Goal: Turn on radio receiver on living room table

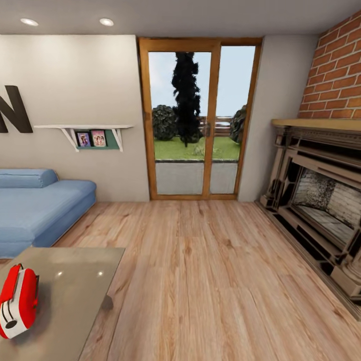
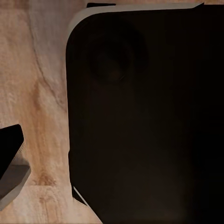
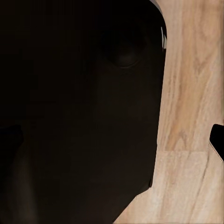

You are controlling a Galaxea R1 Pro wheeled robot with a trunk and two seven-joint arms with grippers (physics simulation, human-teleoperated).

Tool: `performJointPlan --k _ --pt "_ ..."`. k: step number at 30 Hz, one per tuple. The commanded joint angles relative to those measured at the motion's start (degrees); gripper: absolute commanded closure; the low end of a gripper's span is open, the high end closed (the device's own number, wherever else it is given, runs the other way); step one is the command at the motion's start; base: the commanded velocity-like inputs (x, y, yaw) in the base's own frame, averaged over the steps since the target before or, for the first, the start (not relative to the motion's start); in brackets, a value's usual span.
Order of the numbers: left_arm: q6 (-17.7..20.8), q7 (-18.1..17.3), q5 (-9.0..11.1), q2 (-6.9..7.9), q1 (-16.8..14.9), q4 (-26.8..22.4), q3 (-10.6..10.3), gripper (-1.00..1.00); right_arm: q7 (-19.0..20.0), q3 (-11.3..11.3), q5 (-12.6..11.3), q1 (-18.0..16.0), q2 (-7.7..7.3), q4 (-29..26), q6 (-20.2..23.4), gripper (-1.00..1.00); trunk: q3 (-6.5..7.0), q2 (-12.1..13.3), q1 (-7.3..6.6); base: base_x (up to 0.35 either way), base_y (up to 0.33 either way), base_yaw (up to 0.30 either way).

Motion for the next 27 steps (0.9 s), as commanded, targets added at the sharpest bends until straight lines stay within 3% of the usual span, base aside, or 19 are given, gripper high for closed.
performJointPlan --k 1,27 --pt "0.0 0.0 0.0 0.00 0.0 0.0 0.0 -1.00 0.0 0.0 0.0 0.0 0.00 0.0 0.0 -1.00 0.00 0.0 0.00 0.323 0.000 0.000" --pt "0.0 0.0 0.0 0.00 0.0 0.0 0.0 -1.00 0.0 0.0 0.0 0.0 0.00 0.0 0.0 -1.00 0.00 0.0 0.00 0.323 0.000 0.000"
